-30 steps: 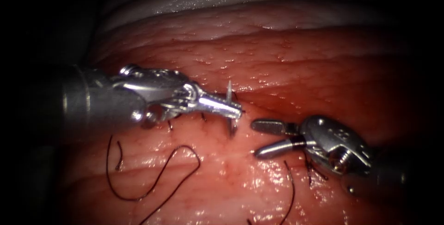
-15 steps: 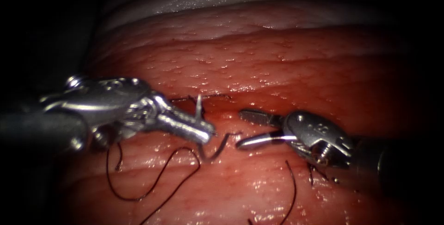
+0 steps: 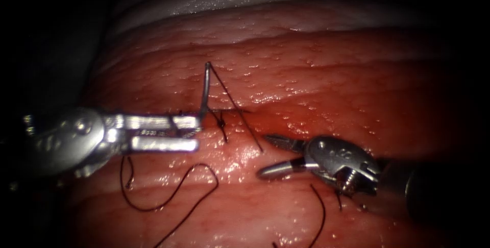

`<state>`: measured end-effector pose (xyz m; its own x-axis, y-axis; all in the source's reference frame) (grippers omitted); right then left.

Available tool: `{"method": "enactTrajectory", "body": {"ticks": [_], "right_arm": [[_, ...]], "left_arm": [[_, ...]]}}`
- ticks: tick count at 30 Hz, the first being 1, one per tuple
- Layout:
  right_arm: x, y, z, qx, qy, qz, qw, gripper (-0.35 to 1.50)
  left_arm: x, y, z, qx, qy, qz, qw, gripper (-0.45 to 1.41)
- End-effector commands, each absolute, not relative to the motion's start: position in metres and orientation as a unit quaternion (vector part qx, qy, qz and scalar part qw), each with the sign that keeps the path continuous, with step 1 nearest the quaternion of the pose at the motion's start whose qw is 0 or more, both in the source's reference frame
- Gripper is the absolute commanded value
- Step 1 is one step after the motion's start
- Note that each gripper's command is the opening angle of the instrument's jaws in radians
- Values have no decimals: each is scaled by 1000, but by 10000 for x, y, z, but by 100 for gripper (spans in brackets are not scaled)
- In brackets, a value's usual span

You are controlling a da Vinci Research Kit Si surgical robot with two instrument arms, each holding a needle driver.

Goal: Wound Closure
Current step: Pull the needle through the skin using the left hand, then pull the suture through the tissue with the right driver.

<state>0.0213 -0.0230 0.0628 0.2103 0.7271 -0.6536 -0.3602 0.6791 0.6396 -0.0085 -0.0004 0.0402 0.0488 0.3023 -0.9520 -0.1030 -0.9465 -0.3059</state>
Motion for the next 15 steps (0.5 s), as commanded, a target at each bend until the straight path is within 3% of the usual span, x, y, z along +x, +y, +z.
{"method": "enactTrajectory", "body": {"ticks": [1,6,11,15], "right_arm": [[219,-233,635,178,516,358,757,62],[220,-231,634,178,517,360,756,66],[220,-215,619,163,540,362,742,118],[219,-191,598,135,561,352,737,131]], "left_arm": [[-87,-3,402,-710,-54,688,141,-45],[-67,4,369,-710,13,692,132,-45],[-68,-11,373,-704,23,698,129,-45],[-82,-38,393,-701,11,705,107,-45]]}}
